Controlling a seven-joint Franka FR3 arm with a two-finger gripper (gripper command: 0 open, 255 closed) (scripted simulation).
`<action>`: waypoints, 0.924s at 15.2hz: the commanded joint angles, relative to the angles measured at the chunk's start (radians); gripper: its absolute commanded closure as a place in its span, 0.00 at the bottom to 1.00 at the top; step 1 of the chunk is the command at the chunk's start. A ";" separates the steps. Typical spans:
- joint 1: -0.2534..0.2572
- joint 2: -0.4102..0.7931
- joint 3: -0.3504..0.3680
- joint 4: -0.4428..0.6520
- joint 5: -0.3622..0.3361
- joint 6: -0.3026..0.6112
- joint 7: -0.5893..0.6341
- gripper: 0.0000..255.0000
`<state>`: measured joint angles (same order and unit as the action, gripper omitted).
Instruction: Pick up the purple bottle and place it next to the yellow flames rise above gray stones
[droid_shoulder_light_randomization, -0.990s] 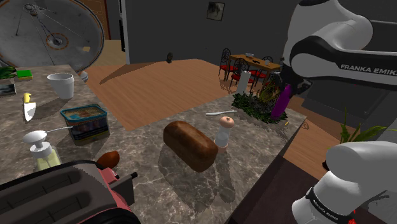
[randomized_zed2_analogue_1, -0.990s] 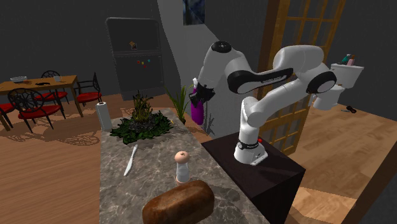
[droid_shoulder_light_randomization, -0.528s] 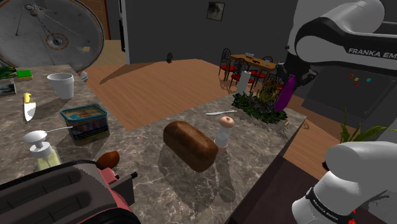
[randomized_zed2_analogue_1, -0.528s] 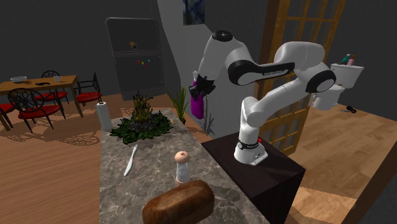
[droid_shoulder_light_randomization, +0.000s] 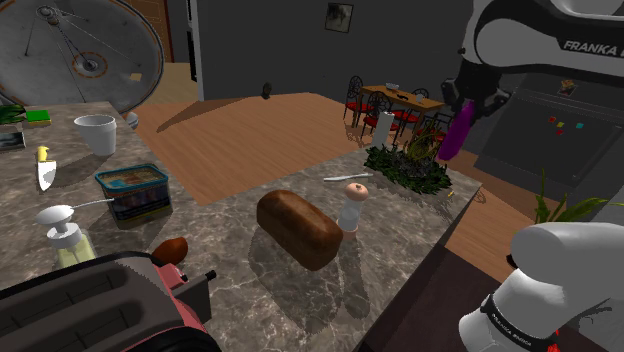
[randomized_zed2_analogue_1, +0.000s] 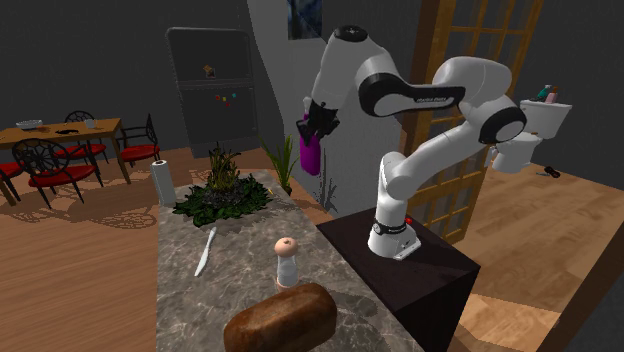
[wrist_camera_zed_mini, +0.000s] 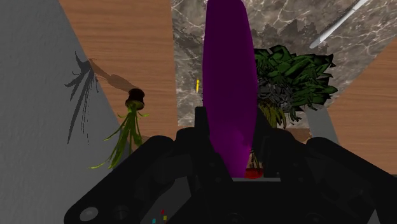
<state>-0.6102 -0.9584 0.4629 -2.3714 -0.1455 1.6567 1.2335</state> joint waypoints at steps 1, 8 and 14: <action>-0.006 0.010 -0.002 0.032 -0.004 -0.020 -0.007 1.00; -0.028 0.046 -0.014 0.145 -0.019 -0.089 -0.037 1.00; -0.054 0.079 -0.100 0.141 -0.075 -0.031 -0.112 1.00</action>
<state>-0.6602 -0.8839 0.3803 -2.2211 -0.2095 1.6070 1.1356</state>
